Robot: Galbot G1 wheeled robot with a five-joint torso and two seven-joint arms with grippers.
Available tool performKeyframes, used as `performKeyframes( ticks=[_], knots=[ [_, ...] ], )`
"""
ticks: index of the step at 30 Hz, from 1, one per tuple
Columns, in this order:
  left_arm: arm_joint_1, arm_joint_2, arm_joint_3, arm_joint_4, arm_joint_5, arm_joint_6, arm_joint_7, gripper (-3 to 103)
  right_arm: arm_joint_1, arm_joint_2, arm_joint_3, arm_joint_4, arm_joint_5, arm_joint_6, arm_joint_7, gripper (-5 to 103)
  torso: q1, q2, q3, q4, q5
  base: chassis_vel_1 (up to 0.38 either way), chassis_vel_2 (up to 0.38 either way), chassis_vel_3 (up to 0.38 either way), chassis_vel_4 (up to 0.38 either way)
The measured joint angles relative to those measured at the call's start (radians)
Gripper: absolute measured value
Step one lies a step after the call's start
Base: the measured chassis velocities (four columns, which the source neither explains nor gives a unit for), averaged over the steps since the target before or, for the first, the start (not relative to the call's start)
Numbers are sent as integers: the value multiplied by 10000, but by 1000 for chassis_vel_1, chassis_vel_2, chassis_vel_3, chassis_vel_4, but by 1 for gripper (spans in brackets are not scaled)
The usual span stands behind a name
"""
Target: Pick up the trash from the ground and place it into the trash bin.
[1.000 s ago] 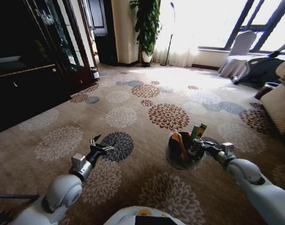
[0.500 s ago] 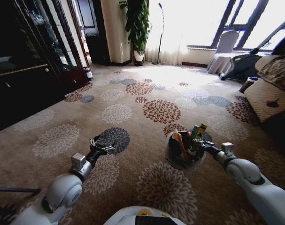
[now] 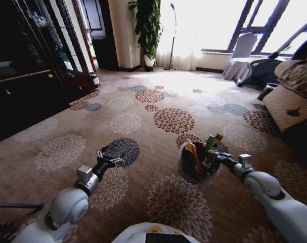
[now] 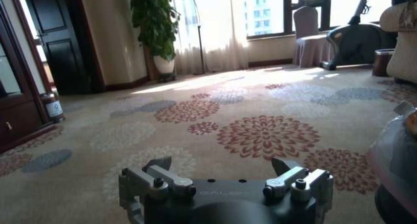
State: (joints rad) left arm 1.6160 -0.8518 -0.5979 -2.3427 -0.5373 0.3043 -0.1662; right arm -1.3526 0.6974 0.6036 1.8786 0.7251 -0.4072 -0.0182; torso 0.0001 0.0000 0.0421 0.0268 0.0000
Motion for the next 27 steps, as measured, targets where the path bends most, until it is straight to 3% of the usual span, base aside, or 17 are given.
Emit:
performKeyframes(
  ticks=[27],
  knots=[
    [0,0,0,0,0,0,1,100,1,0,0,0,0,-7,0,3,0,0,0,0,0,0,0,0,0]
  ],
)
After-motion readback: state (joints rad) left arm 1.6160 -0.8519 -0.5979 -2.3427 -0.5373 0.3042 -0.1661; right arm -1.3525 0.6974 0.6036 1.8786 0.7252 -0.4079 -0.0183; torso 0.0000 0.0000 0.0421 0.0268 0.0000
